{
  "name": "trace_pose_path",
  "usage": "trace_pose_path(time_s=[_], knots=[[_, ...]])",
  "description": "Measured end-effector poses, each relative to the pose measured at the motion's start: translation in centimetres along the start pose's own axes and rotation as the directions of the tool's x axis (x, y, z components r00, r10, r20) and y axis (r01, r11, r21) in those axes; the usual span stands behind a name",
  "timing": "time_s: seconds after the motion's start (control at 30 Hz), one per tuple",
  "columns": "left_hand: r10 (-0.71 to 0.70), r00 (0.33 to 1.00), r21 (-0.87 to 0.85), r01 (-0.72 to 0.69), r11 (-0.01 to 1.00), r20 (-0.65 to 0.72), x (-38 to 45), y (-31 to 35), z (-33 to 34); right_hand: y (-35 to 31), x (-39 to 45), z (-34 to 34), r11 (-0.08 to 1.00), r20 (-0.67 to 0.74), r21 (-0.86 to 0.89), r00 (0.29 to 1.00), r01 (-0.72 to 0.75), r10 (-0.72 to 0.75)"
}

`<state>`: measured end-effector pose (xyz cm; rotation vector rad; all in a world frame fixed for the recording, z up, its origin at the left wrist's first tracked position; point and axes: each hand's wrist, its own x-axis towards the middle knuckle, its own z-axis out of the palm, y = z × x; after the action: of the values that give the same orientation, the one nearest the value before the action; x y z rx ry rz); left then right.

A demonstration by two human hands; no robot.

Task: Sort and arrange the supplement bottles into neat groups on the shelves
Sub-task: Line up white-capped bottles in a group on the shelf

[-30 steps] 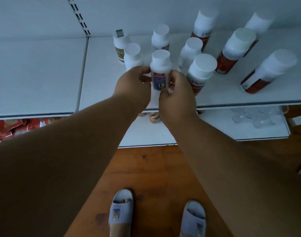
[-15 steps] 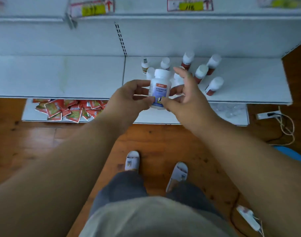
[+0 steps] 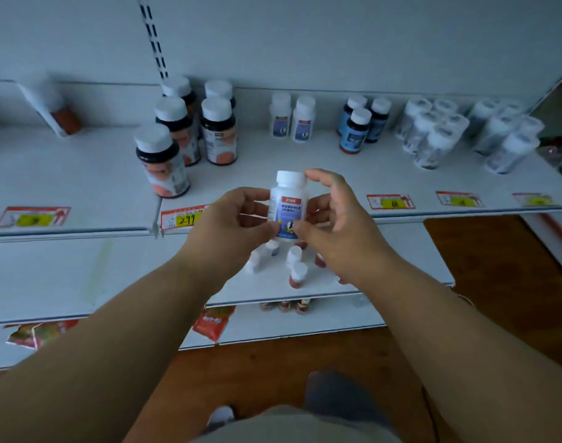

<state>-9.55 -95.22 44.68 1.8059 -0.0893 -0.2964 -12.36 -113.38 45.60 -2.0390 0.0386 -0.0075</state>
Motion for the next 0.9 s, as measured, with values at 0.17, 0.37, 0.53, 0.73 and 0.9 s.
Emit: trace_pose_path(time_s=[0.17, 0.37, 0.53, 0.73, 0.9], knots=[[0.051, 0.989, 0.211, -0.02, 0.977, -0.14, 7.4, 0.4, 2.9, 2.4, 7.7, -1.8, 0.984, -0.02, -0.162, 0.997, 0.073, -0.077], [0.052, 0.931, 0.38, 0.096, 0.92, -0.361, 15.8, 0.5, 5.8, 6.4, 17.3, -1.6, 0.921, 0.0, -0.294, 0.963, 0.256, -0.268], [0.014, 0.878, 0.324, 0.162, 0.932, -0.479, 20.7, 0.2, 5.7, 7.5, 23.0, -0.5, 0.881, 0.012, -0.323, 0.932, 0.346, -0.362], [0.007, 0.878, 0.291, 0.151, 0.945, -0.478, 18.5, 1.0, 5.7, 7.6, 21.7, -1.1, 0.88, -0.038, -0.323, 0.924, 0.349, -0.381], [0.094, 0.907, 0.331, 0.052, 0.942, -0.41, 10.1, 0.9, 5.8, 6.1, 13.6, -1.3, 0.874, -0.056, -0.332, 0.917, 0.356, -0.395]])
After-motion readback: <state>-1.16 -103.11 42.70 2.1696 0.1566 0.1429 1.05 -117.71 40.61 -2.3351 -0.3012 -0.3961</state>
